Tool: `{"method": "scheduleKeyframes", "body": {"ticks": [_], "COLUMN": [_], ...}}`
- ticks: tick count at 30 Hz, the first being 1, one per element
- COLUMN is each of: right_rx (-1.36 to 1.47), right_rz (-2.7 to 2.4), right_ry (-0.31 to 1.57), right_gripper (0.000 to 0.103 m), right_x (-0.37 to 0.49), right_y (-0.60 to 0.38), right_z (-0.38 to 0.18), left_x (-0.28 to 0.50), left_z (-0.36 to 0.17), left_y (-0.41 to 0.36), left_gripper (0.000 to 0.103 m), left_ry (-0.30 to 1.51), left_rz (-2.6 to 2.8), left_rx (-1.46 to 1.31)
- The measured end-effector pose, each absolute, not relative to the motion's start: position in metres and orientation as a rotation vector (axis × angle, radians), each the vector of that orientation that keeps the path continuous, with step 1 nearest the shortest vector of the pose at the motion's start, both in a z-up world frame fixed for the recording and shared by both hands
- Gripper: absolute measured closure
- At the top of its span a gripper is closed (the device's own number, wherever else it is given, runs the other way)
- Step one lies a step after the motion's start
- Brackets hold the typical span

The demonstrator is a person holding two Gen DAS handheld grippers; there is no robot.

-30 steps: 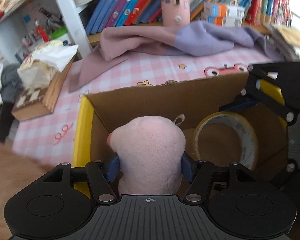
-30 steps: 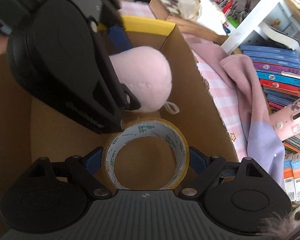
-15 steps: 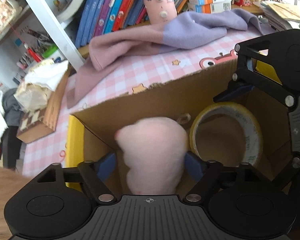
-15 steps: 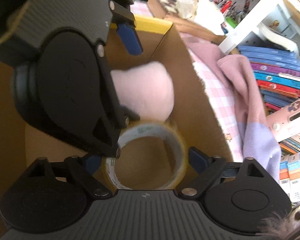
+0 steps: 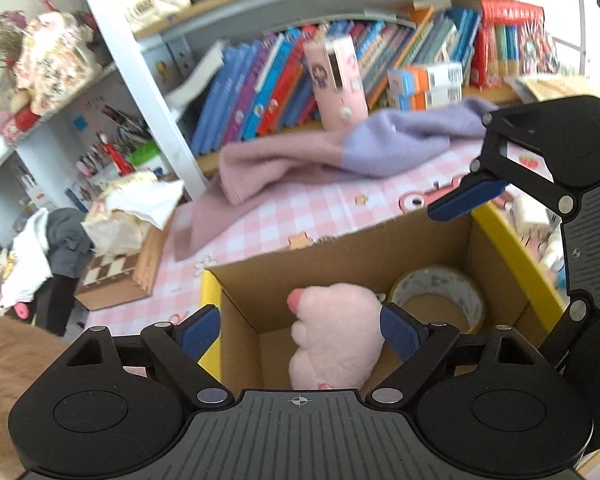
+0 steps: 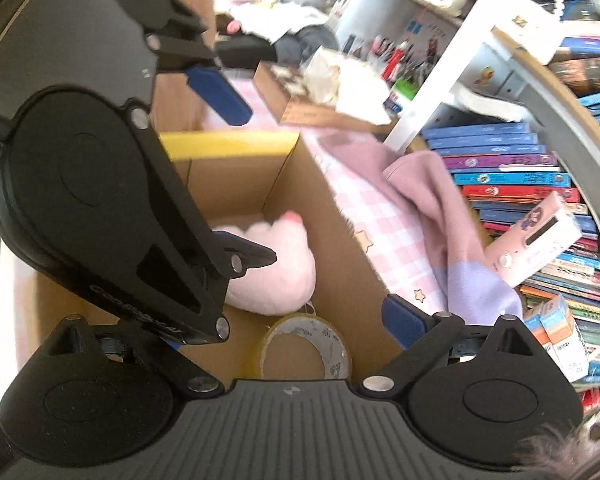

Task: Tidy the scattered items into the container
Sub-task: 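Open both tools to release the pig and tape inside the box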

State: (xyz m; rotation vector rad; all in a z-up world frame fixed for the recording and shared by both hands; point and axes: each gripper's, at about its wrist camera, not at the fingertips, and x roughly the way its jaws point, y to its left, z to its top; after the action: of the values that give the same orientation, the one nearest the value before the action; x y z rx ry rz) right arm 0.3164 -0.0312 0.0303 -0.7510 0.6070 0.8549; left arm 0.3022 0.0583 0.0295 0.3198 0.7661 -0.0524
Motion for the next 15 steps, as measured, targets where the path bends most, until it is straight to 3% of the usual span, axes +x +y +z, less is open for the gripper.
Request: {"method": "scheduleKeyframes", "body": {"ticks": [15], "right_rx": [-0.550], "right_rz": [0.740], "right_ry": [0.517], "right_gripper": [0.005], "right_x": [0.247], "right_y": [-0.059], "right_z": [0.076], "left_x": [0.215], "left_z": [0.074], "left_y": [0.064], "left_gripper": [0.010], "left_ry": [0.612], "left_rz": [-0.025], "left_rx": [0.222]}}
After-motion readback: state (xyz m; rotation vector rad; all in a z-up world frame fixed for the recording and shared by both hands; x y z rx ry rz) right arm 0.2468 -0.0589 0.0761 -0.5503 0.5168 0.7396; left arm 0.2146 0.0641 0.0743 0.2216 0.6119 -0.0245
